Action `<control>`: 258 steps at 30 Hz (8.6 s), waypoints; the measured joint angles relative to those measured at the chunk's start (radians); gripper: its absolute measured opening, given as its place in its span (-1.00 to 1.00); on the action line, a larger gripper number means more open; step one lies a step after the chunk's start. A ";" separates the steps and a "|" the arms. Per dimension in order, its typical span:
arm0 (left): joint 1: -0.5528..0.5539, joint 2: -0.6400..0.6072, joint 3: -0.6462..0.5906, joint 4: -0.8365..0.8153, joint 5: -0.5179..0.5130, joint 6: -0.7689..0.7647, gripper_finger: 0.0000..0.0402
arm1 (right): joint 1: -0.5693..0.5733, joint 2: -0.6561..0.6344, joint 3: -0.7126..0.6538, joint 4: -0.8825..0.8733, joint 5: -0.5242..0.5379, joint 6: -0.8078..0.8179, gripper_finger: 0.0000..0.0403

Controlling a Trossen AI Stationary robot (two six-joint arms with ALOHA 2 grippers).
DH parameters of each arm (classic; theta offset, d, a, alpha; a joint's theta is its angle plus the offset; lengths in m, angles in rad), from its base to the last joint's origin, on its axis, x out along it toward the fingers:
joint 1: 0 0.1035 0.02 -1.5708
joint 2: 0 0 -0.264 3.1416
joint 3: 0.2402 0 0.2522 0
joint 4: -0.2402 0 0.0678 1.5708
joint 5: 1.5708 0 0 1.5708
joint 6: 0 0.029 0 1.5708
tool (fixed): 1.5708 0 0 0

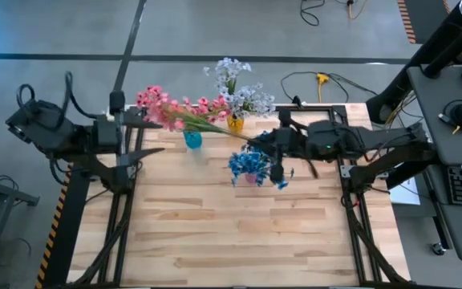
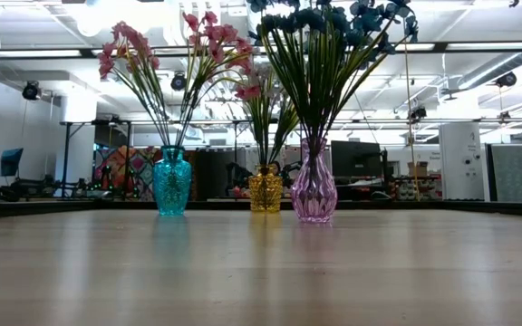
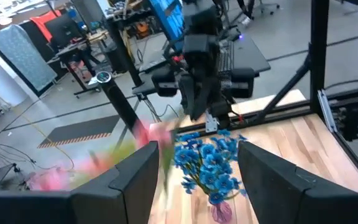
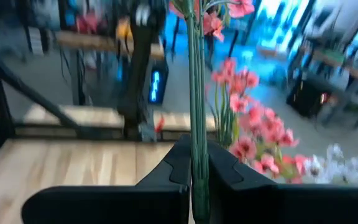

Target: Sort flowers into vase by color

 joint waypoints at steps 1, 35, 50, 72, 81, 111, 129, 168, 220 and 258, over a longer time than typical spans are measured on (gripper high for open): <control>-0.008 0.000 -0.010 0.000 0.000 -0.007 0.00 | 0.004 -0.025 -0.051 0.070 0.000 -0.010 -0.95; -0.009 -0.212 -1.320 1.565 0.080 0.347 0.00 | 0.072 -0.125 -0.730 1.225 -0.238 -0.138 -0.95; 0.273 -0.116 -1.547 2.133 0.541 0.257 0.00 | 0.071 0.059 -0.605 1.202 -0.263 -0.156 -0.95; 0.307 -0.034 -1.407 2.146 0.589 0.253 0.00 | 0.071 0.139 -0.498 1.093 -0.237 -0.182 -0.95; 0.312 0.036 -1.346 2.160 0.609 0.272 -0.26 | 0.071 0.139 -0.496 1.075 -0.237 -0.182 -0.95; 0.311 -0.091 -1.351 1.901 0.599 0.257 -1.00 | 0.084 0.087 -0.496 0.949 -0.125 -0.123 -0.11; 0.269 -0.468 -1.348 1.213 0.336 0.116 -1.00 | 0.106 -0.031 -0.495 0.827 -0.104 -0.113 0.01; 0.805 -0.606 -1.723 1.399 0.256 0.000 -1.00 | 0.106 -0.030 -0.495 0.802 -0.030 -0.130 0.01; 0.858 -0.509 -1.722 1.332 0.261 -0.113 -0.13 | 0.105 -0.030 -0.495 0.801 -0.024 -0.149 0.01; 0.805 -0.529 -1.207 0.177 0.276 -0.359 0.54 | 0.105 -0.029 -0.495 0.788 -0.023 -0.147 0.01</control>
